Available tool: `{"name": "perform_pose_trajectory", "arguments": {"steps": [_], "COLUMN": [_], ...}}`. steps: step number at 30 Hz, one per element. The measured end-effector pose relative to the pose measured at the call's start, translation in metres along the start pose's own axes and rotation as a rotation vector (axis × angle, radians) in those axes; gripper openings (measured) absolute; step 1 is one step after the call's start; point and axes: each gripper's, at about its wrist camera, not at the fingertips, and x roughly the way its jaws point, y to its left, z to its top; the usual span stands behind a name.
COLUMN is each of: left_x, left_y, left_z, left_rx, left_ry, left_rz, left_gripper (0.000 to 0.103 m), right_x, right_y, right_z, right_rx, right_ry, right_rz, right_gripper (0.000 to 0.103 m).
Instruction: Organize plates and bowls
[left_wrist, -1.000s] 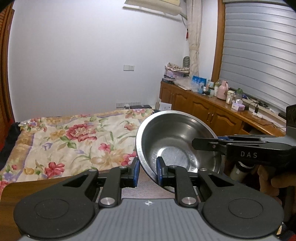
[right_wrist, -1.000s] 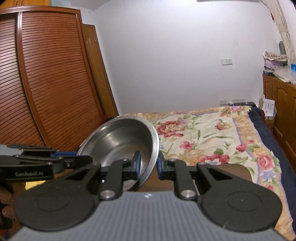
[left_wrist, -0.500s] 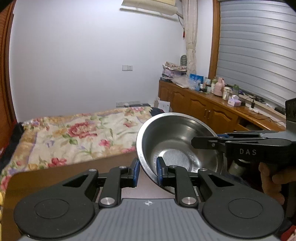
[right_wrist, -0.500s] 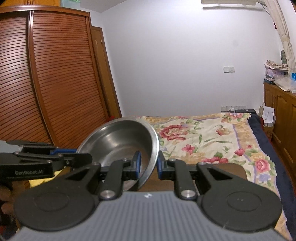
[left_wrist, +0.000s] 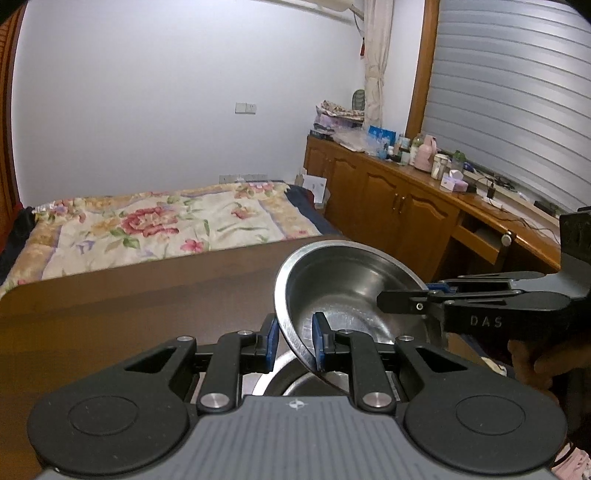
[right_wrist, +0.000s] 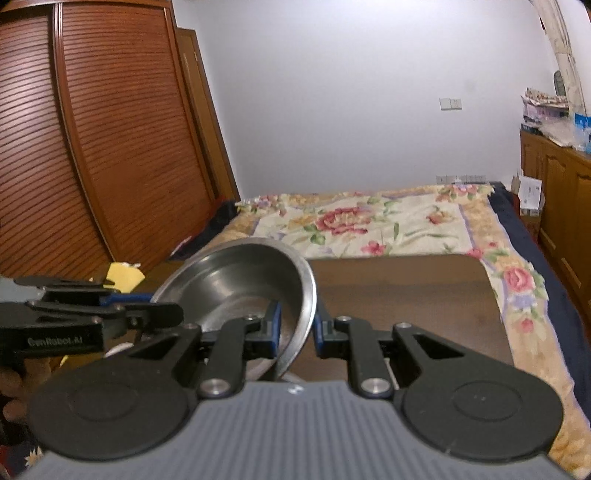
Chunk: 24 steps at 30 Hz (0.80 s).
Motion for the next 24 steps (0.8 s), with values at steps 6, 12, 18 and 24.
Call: {"name": "perform_pose_trajectory", "arguments": {"steps": [6,12,18,24], "left_x": [-0.002,-0.003,-0.002,0.003], "left_y": [-0.002,-0.001,-0.002,-0.002], "left_z": [-0.020,-0.035,-0.046,-0.052], "left_rx": [-0.001,-0.015,-0.016,-0.015], "left_ry": [0.026,0.044,0.058,0.072], "left_rz": [-0.005,-0.010,-0.002,0.006], "left_gripper": [0.021,0.021,0.021,0.021], "right_x": [-0.001,-0.003,-0.003,0.000], "right_y": [0.004,0.008,0.011,0.014], "right_z": [-0.021,-0.040,-0.051,-0.060], "right_rx": [0.001,-0.002,0.000,-0.002], "right_ry": [0.039,0.055,0.064,0.075], "right_rz": [-0.002,-0.005,-0.007,-0.012], "right_gripper": [0.020,0.020,0.020,0.020]}}
